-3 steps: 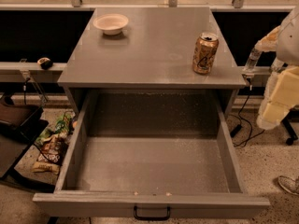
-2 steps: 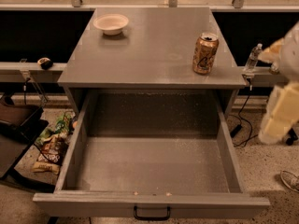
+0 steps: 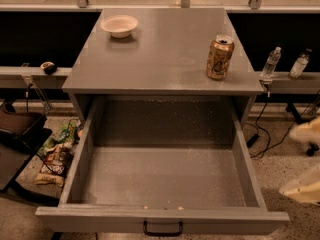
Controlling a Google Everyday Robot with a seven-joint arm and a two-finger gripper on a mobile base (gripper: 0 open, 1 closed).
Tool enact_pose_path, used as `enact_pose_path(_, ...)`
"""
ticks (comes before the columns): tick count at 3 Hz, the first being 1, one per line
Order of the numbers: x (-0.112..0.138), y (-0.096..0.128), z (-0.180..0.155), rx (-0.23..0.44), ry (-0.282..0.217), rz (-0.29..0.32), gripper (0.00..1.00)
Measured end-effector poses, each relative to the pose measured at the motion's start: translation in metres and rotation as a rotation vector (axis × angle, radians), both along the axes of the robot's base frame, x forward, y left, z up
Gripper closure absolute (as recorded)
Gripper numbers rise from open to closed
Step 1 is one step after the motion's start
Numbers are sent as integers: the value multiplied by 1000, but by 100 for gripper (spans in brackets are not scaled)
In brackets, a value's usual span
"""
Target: Close top drawer
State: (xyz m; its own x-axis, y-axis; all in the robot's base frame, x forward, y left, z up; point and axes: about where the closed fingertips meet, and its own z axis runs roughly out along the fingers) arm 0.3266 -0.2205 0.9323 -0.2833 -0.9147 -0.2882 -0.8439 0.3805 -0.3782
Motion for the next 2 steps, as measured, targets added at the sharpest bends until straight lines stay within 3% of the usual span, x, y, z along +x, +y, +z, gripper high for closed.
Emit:
enact_pose_path(1,-37,5,-37,-17,-21,-19,60)
enact_pose_path(2,-64,11,-105,-42,46,5,84)
